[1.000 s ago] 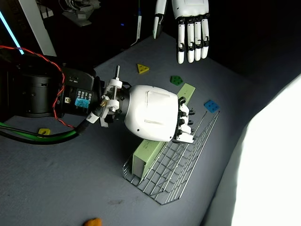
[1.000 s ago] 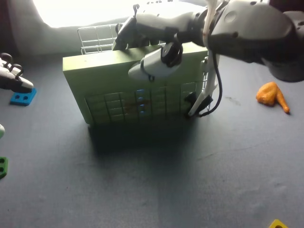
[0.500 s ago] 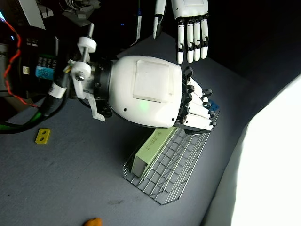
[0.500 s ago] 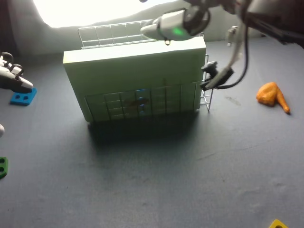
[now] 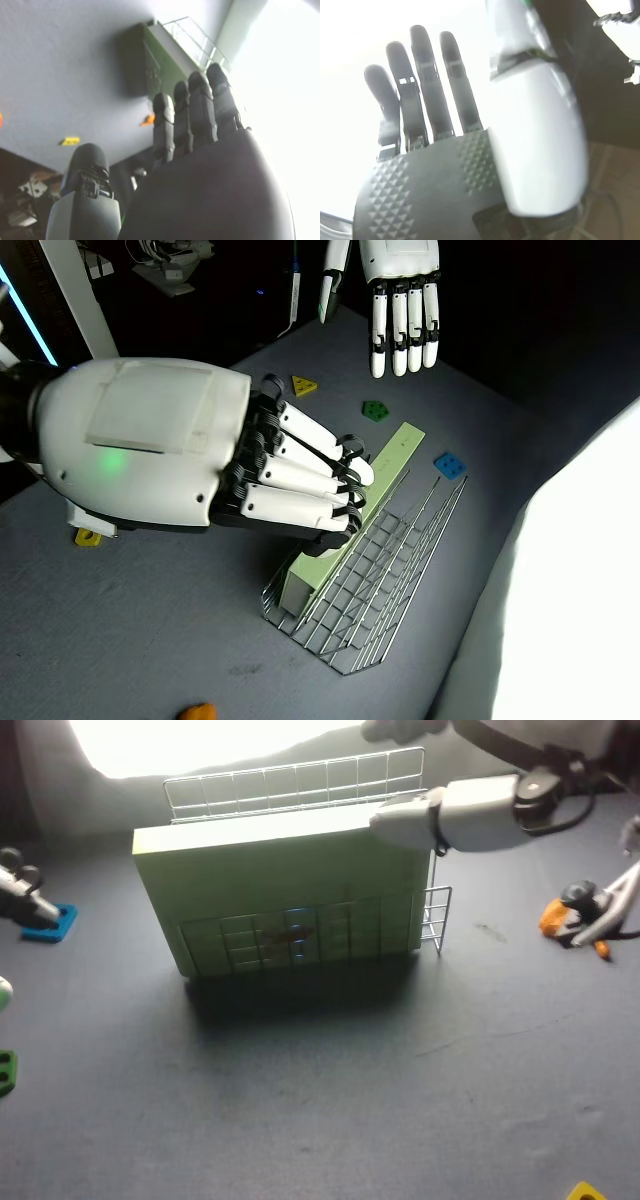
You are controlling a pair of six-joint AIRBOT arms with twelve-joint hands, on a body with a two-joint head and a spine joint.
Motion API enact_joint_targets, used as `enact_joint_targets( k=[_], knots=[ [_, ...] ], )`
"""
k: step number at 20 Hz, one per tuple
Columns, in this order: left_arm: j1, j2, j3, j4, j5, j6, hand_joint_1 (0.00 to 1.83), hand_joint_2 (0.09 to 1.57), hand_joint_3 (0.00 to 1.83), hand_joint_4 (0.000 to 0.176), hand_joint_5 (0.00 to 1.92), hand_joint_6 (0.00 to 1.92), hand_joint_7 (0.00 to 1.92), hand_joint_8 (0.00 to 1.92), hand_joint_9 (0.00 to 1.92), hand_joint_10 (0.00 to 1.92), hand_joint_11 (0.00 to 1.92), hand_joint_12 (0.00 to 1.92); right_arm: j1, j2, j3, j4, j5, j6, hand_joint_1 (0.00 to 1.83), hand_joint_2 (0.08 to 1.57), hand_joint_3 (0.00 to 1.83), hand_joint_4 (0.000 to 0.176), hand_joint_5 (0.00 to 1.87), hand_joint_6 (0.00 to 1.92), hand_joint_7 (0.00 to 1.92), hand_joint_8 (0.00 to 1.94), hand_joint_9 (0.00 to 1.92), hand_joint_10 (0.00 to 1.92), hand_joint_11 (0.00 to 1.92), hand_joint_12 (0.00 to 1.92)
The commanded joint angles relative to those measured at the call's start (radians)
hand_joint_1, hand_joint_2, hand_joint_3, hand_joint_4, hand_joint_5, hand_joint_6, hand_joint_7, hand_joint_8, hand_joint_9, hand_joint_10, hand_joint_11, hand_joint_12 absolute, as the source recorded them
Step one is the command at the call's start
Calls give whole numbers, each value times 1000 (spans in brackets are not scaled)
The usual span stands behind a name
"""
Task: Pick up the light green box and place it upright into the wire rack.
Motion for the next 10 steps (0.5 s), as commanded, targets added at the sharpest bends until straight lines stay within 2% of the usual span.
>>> enact_joint_targets(
  k=[1, 4, 5, 6, 7, 8, 9, 10],
  knots=[
    [-6, 0, 1, 10, 83, 2, 182, 1248, 0, 0, 401, 15, 380, 10, 365, 31, 0, 804, 8, 23, -8, -24, 94, 4, 351, 1111, 4, 0, 613, 7, 750, 28, 428, 991, 204, 1624],
    [-4, 0, 11, 10, 83, 2, 182, 1248, 0, 0, 402, 13, 380, 9, 366, 30, 0, 806, 8, 80, -37, -26, 70, -20, 351, 1112, 3, 0, 613, 6, 751, 26, 429, 988, 204, 1623],
    [-4, 0, 12, 10, 83, 2, 210, 1242, 0, 0, 430, 18, 404, 12, 395, 34, 0, 897, 8, 94, -44, -26, 57, -20, 308, 1113, 3, 0, 621, 10, 761, 28, 447, 991, 214, 1620],
    [-4, 0, 11, 10, 83, 2, 203, 1260, 0, 0, 673, 61, 737, 94, 641, 249, 94, 1304, 8, 107, -51, -26, 45, -22, 113, 1155, 0, 0, 679, 706, 783, 637, 489, 1268, 311, 1704],
    [-4, 0, 9, 10, 83, 2, 233, 1278, 0, 0, 815, 302, 881, 446, 720, 773, 270, 1535, 8, 115, -59, -26, 39, -33, 23, 1198, 4, 0, 751, 960, 713, 1279, 475, 1648, 310, 1878],
    [-4, 0, 7, 10, 83, 2, 253, 1284, 1, 0, 821, 949, 891, 1087, 751, 1319, 403, 1782, 4, 120, -65, -26, 39, -45, 47, 1202, 1, 0, 824, 1502, 816, 1741, 663, 1866, 526, 1912],
    [-4, 0, 7, 10, 83, 2, 272, 1288, 2, 0, 802, 1598, 904, 1617, 779, 1752, 575, 1893, 2, 123, -68, -26, 40, -49, 28, 1209, 2, 0, 945, 1837, 1042, 1892, 971, 1910, 877, 1919],
    [-3, 0, 10, 10, 83, 2, 223, 1302, 5, 0, 942, 1856, 1032, 1860, 976, 1887, 839, 1915, 2, 123, -68, -26, 40, -51, 5, 1241, 11, 0, 1215, 1904, 1335, 1931, 1309, 1919, 1279, 1921]
  ],
)
